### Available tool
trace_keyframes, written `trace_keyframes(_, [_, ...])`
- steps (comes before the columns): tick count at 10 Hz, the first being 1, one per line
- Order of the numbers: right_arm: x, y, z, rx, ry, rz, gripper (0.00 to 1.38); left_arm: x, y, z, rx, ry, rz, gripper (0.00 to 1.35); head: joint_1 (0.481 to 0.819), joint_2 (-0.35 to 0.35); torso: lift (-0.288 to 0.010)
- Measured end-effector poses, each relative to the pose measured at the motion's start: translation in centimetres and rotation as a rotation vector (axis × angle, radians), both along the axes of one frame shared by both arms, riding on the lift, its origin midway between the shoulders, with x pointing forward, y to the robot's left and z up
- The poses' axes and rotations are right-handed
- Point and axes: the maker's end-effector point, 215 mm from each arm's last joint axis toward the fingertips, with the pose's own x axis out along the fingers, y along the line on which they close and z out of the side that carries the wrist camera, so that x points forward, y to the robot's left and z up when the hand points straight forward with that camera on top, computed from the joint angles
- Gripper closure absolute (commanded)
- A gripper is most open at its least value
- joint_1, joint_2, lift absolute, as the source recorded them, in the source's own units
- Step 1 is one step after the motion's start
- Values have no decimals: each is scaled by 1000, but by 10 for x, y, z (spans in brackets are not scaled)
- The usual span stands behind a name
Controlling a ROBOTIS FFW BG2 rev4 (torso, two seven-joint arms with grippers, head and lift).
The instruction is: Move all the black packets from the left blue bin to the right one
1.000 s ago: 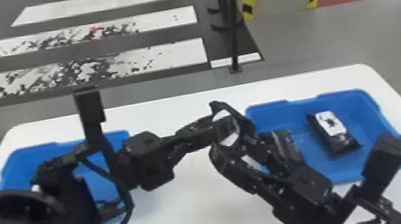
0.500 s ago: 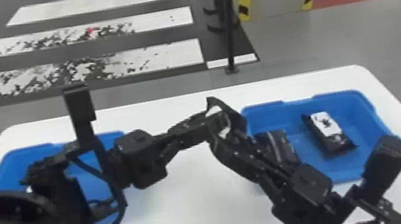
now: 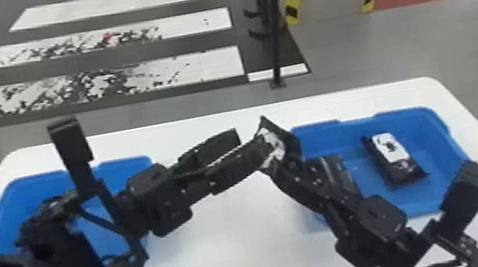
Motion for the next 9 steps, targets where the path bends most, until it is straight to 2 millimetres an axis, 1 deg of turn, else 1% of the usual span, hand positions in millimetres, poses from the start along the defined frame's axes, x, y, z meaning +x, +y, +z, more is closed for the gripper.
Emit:
trace_keyframes(1, [8,-14,-13,-33,11,-25,1277,-2,3,8,-34,-10,4,139,695,-18,-154])
trace_keyframes(2, [23,-35,-29,-84,20,-63,1277,-4,10,14,-47,-20,17,139,695,-37,-154])
trace_keyframes(3, [42,-62,-47,-141,32,-111,1277,-4,19,17,-48,-30,38,139,695,-50,-154])
trace_keyframes(4, [61,-93,-67,-195,57,-159,1277,-2,32,18,-47,-40,69,139,695,-77,-154])
trace_keyframes(5, [78,-120,-89,-248,89,-198,1277,1,48,19,-47,-54,109,140,695,-95,-154])
trace_keyframes(6, [90,-145,-107,-297,119,-233,1230,3,67,17,-41,-64,151,140,695,-101,-154])
trace_keyframes(7, [95,-165,-120,-328,148,-260,1001,7,89,14,-23,-74,200,136,695,-99,-154])
trace_keyframes(8, [95,-177,-127,-340,166,-277,608,11,113,11,1,-85,255,136,695,-92,-154])
trace_keyframes(9, [91,-184,-129,-352,171,-287,269,15,136,11,36,-106,308,136,695,-72,-154])
